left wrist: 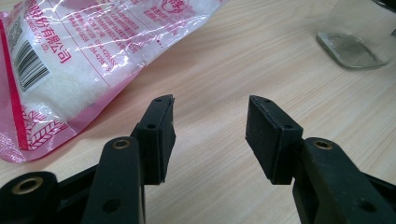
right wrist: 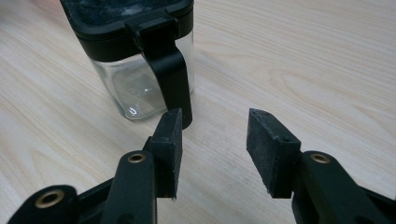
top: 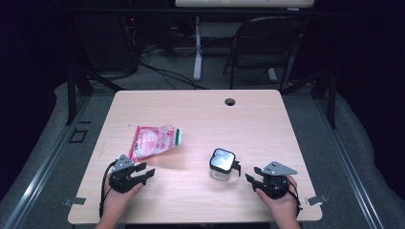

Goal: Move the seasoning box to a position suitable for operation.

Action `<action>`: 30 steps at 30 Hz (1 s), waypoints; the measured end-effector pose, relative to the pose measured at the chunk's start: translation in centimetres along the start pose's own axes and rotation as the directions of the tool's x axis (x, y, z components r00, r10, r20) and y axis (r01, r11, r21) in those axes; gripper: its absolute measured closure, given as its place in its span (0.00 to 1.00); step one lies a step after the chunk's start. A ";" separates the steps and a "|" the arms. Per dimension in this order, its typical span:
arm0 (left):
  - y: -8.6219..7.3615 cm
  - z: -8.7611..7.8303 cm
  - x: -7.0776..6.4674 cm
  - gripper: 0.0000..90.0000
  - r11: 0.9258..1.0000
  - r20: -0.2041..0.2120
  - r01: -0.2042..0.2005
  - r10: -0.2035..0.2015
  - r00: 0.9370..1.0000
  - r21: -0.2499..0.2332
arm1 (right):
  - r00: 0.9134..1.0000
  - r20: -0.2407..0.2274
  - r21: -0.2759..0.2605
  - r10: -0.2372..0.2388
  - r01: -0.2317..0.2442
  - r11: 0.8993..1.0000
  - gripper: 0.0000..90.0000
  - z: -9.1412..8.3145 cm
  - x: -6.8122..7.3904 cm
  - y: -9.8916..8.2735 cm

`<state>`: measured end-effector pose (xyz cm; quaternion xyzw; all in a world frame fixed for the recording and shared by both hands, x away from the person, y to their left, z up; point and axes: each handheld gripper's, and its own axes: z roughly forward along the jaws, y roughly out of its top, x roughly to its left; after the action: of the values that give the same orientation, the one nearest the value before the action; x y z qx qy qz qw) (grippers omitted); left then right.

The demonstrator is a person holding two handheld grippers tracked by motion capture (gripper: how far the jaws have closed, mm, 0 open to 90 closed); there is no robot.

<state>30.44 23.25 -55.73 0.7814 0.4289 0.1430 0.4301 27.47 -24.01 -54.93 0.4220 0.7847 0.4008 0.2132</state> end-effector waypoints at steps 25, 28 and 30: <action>-0.9 -1.6 0.3 0.59 1.000 -0.022 0.012 -0.012 1.000 -0.026 | 0.999 -0.049 0.020 -0.010 0.011 1.000 0.62 1.8 0.7 0.8; -0.9 -1.6 0.3 0.59 0.999 -0.023 0.015 -0.015 1.000 -0.030 | 0.998 -0.055 0.027 -0.015 0.016 1.000 0.62 2.1 1.0 0.9; -0.9 -1.6 0.3 0.61 0.999 -0.019 0.014 -0.015 1.000 -0.031 | 0.998 -0.059 0.028 -0.019 0.021 0.999 0.62 2.2 1.0 1.0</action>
<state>29.14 24.62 -55.58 0.7701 0.4363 0.1539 0.4392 28.85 -21.85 -55.44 0.4051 0.8006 0.3996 0.1877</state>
